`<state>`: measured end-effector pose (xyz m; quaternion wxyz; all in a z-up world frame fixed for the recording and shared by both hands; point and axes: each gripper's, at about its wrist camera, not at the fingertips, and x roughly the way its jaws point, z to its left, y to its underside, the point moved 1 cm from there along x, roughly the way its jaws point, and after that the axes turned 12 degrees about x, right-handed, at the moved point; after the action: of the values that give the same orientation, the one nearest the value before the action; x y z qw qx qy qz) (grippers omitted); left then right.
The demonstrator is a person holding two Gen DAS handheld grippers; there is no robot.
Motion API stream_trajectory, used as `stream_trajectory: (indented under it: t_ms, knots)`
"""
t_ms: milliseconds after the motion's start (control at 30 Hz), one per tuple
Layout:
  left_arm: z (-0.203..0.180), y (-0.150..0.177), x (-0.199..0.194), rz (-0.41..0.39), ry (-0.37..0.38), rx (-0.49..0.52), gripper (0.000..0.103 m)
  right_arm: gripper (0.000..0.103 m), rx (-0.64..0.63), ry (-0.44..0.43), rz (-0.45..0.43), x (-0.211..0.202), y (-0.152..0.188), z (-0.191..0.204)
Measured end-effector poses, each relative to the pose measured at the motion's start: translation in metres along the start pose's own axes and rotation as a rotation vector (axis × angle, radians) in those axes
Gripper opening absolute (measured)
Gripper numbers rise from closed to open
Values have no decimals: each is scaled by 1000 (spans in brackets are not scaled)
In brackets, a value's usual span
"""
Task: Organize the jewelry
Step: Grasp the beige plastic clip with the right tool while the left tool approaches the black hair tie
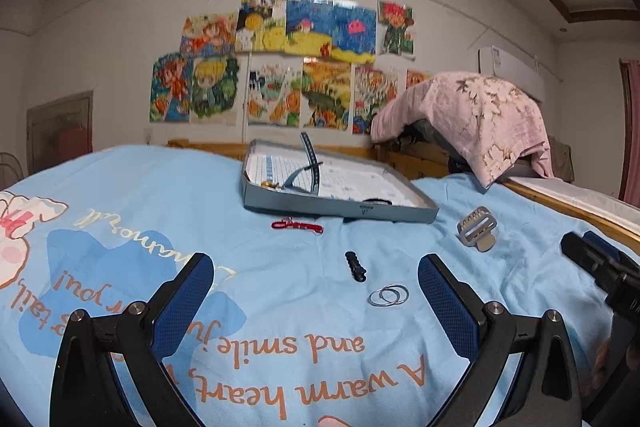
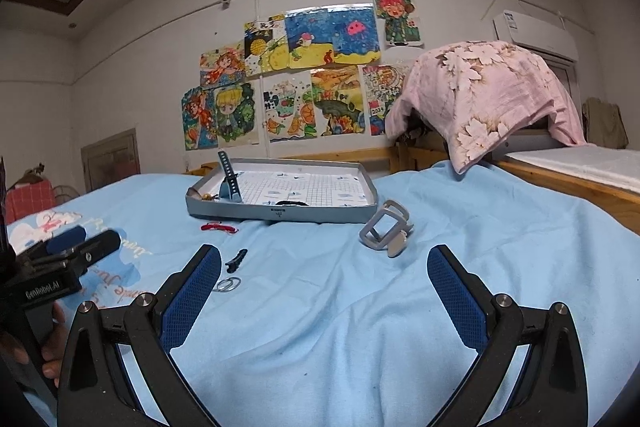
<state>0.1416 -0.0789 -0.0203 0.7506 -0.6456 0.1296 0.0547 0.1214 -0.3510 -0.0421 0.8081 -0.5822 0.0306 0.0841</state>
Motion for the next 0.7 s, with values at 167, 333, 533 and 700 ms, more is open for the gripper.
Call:
stream_trajectory:
  t_ms: [167, 333, 533, 700]
  knots:
    - [7, -27, 35, 83, 70, -2, 103, 101, 45, 19, 30, 18, -23, -14]
    - [1, -44, 84, 147, 118, 18, 103, 101, 30, 21, 54, 58, -61, -21]
    - [-4, -47, 136, 228, 126, -51, 103, 101, 11, 19, 110, 122, -87, -34]
    - [-12, -41, 161, 263, 117, -53, 103, 101, 67, 52, 164, 163, -82, -55]
